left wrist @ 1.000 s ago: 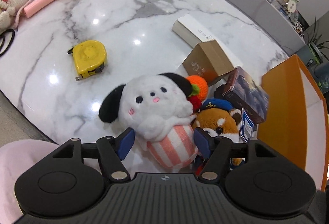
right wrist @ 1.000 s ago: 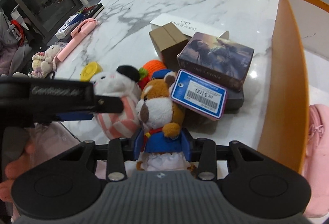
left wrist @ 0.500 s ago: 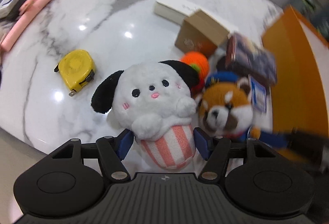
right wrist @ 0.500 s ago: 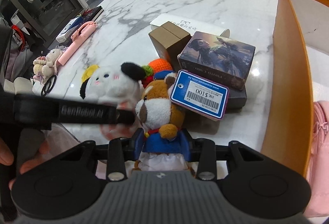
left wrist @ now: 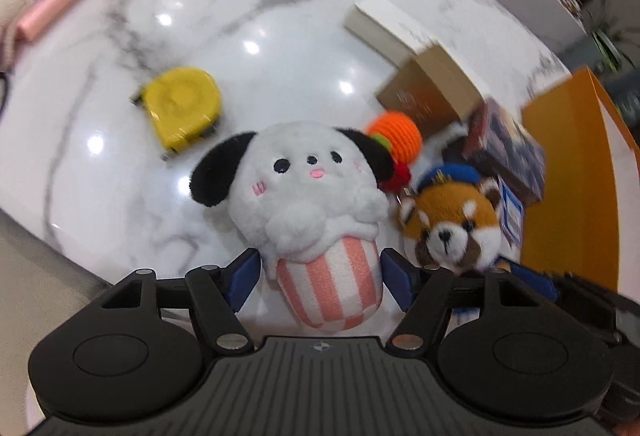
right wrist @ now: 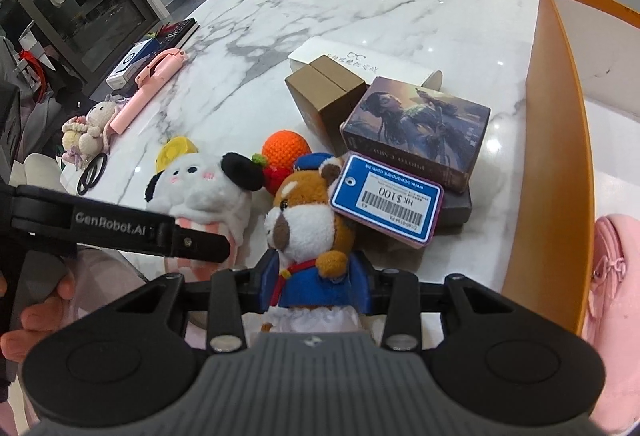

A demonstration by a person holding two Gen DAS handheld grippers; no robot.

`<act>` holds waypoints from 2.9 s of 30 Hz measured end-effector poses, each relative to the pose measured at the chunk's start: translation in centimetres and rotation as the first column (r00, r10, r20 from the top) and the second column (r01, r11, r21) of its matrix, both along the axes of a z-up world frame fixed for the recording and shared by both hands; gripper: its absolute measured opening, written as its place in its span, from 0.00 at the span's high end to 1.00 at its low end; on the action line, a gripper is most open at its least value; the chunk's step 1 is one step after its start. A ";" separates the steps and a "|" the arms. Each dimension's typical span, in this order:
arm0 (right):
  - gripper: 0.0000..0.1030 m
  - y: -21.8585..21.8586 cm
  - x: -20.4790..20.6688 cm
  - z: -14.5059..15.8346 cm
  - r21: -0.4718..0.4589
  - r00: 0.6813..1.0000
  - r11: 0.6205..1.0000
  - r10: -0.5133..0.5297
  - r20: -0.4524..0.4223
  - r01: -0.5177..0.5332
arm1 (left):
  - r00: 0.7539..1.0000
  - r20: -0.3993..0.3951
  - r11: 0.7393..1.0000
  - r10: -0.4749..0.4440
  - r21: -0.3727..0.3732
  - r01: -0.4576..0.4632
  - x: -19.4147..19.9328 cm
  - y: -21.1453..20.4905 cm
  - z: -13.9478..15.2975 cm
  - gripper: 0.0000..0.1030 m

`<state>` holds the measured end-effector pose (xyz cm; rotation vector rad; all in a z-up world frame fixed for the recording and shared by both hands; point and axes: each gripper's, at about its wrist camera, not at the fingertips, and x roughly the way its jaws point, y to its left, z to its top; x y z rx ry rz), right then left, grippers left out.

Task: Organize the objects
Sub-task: 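Grasp the white dog plush with the left tool while the right grasps the raccoon plush, then lift and carry both plushes toward the orange shoebox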

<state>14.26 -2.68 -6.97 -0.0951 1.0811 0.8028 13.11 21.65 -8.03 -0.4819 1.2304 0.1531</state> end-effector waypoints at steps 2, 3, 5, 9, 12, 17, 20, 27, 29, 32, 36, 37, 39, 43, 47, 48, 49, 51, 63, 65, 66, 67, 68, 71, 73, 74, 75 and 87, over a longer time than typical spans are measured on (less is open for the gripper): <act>0.58 0.0 0.2 0.0 0.001 1.000 1.000 0.001 0.000 -0.001 | 0.999 0.029 1.000 0.017 0.004 -0.017 -0.3 0.1 0.7 0.23; 0.58 0.0 0.3 0.1 0.003 1.000 1.000 0.001 -0.001 -0.001 | 0.999 0.041 0.999 0.032 -0.014 -0.032 -0.5 0.3 0.9 0.23; 0.56 0.0 0.4 0.1 0.008 1.000 1.000 0.002 -0.006 -0.002 | 0.996 0.057 0.997 0.068 -0.046 -0.065 -0.7 0.9 1.1 0.22; 0.56 0.2 0.4 0.0 0.015 1.000 1.000 0.006 -0.022 -0.005 | 0.992 0.043 0.992 0.117 -0.060 -0.114 -0.3 1.8 0.4 0.20; 0.56 0.5 0.4 -0.4 0.006 1.000 1.000 0.009 -0.022 -0.009 | 0.991 0.033 0.986 0.131 -0.106 -0.127 0.0 1.8 -0.6 0.20; 0.58 0.4 1.0 -1.2 0.016 0.998 1.000 -0.006 -0.064 0.007 | 0.987 0.046 0.983 0.157 -0.099 -0.151 0.3 1.5 -1.1 0.21; 0.60 0.4 1.2 -1.5 0.015 0.997 1.000 -0.011 -0.071 0.012 | 0.987 0.047 0.986 0.151 -0.084 -0.147 0.5 1.2 -1.5 0.26; 0.64 0.6 0.5 -0.9 0.011 0.999 1.000 0.005 -0.046 -0.005 | 0.993 0.080 0.996 0.089 -0.021 -0.087 0.1 0.4 -1.0 0.32; 0.65 0.5 0.1 -0.3 0.010 1.000 1.000 0.013 -0.025 -0.013 | 0.991 0.090 0.995 0.099 -0.024 -0.098 -0.2 0.5 -0.8 0.33; 0.65 0.1 -0.5 1.0 0.021 1.000 1.000 0.014 0.009 -0.014 | 0.985 0.133 0.994 0.107 -0.037 -0.103 -1.0 0.5 0.1 0.33; 0.65 -0.7 -1.3 2.9 0.050 0.999 0.999 0.013 0.039 -0.015 | 0.975 0.198 0.995 0.099 -0.048 -0.092 -2.4 0.1 1.6 0.33; 0.65 -0.9 -1.5 3.3 0.055 0.999 0.998 0.012 0.046 -0.015 | 0.972 0.215 0.995 0.093 -0.049 -0.085 -2.9 -0.2 2.1 0.33; 0.65 -1.3 -1.9 4.1 0.068 0.998 0.998 0.009 0.061 -0.014 | 0.967 0.239 0.996 0.083 -0.050 -0.073 -3.6 -0.7 3.1 0.33; 0.65 -2.2 -2.7 5.7 0.104 0.998 0.994 0.005 0.070 -0.012 | 0.950 0.309 0.999 0.046 -0.041 -0.035 -5.2 -1.9 6.0 0.33; 0.66 -3.6 -3.6 7.8 0.146 0.995 0.989 0.003 0.099 -0.018 | 0.921 0.390 1.000 -0.009 -0.015 0.016 -6.6 -3.7 9.6 0.33; 0.66 -4.0 -3.8 8.4 0.154 0.994 0.988 0.000 0.112 -0.018 | 0.913 0.408 1.000 -0.023 -0.008 0.029 -6.8 -4.3 10.4 0.33; 0.66 -4.5 -4.0 9.1 0.163 0.992 0.986 -0.004 0.126 -0.017 | 0.904 0.425 0.999 -0.039 0.001 0.043 -7.0 -4.8 11.3 0.33; 0.66 -5.7 -4.2 10.5 0.182 0.989 0.983 -0.015 0.148 -0.012 | 0.887 0.456 0.997 -0.073 0.021 0.072 -7.1 -6.0 12.8 0.33; 0.66 -16.5 -2.7 16.0 0.224 0.962 0.964 -0.188 0.198 0.142 | 0.786 0.526 0.934 -0.324 0.044 0.355 -4.1 -17.1 17.5 0.33; 0.66 -18.5 -2.1 16.5 0.211 0.955 0.961 -0.220 0.198 0.177 | 0.776 0.523 0.914 -0.353 0.018 0.405 -3.0 -19.2 17.5 0.33; 0.66 -19.5 -1.7 16.6 0.202 0.952 0.960 -0.233 0.199 0.193 | 0.774 0.519 0.905 -0.363 -0.003 0.426 -2.4 -20.2 17.3 0.33; 0.66 -20.4 -1.4 16.7 0.194 0.949 0.959 -0.245 0.198 0.207 | 0.775 0.512 0.895 -0.369 -0.029 0.446 -1.7 -21.2 17.1 0.33; 0.66 -21.5 -1.0 16.8 0.187 0.946 0.957 -0.259 0.195 0.224 | 0.776 0.507 0.886 -0.375 -0.050 0.461 -1.0 -21.8 16.8 0.33; 0.66 -24.1 0.4 16.6 0.170 0.945 0.950 -0.289 0.156 0.262 | 0.773 0.494 0.860 -0.398 -0.092 0.502 0.7 -23.9 15.7 0.33; 0.66 -25.6 1.3 16.0 0.161 0.945 0.947 -0.299 0.129 0.277 | 0.772 0.479 0.847 -0.418 -0.101 0.521 2.0 -25.1 14.5 0.33; 0.66 -26.1 1.7 15.6 0.153 0.947 0.948 -0.299 0.120 0.280 | 0.775 0.470 0.845 -0.422 -0.105 0.524 2.4 -25.4 14.0 0.33; 0.66 -26.5 2.2 15.0 0.141 0.946 0.947 -0.305 0.112 0.289 | 0.782 0.456 0.844 -0.425 -0.112 0.524 3.1 -25.8 13.4 0.33; 0.74 -26.0 5.9 7.1 -0.005 0.971 0.972 -0.235 -0.028 0.235 | 0.825 0.256 0.835 -0.503 -0.103 0.541 6.3 -28.3 6.6 0.33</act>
